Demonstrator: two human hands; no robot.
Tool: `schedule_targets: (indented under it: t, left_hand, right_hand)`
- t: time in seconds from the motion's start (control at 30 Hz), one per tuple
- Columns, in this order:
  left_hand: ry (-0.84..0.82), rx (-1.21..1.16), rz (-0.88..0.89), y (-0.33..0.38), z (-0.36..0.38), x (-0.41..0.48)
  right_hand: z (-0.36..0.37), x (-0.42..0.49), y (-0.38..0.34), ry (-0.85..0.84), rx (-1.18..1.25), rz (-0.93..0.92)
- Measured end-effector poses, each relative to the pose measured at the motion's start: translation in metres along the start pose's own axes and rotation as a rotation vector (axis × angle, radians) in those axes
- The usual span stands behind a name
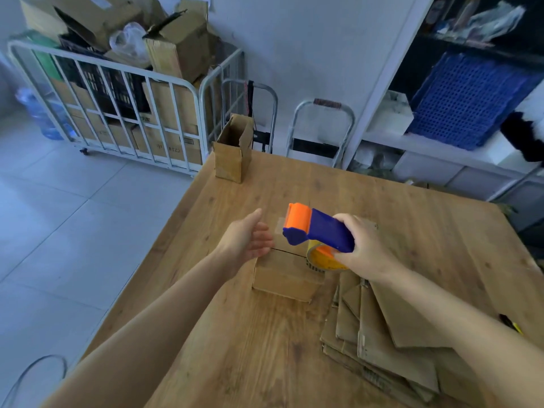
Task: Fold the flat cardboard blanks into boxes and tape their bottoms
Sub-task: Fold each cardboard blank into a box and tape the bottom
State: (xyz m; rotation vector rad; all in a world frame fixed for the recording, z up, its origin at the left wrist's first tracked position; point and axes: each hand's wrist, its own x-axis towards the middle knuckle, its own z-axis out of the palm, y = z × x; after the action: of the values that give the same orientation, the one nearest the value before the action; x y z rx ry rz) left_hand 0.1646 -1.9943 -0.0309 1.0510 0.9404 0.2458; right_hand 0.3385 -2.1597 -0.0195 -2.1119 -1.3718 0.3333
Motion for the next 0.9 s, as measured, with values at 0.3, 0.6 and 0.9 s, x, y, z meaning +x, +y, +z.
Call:
schedule_targets:
  t: [0.3,0.6,0.9]
  left_hand:
    - [-0.135,0.081,0.007,-0.001,0.013,0.014]
    - [0.008,0.512,0.152,-0.008,0.019,0.019]
    - [-0.033,0.166,-0.005,-0.005,0.008,0.018]
  right_hand:
    - [-0.002,0.002,-0.002,-0.059,0.000,-0.002]
    - [-0.027,0.006,-0.007,-0.266,-0.207,-0.054]
    - [-0.027,0.016,-0.008,-0.309,-0.239,-0.108]
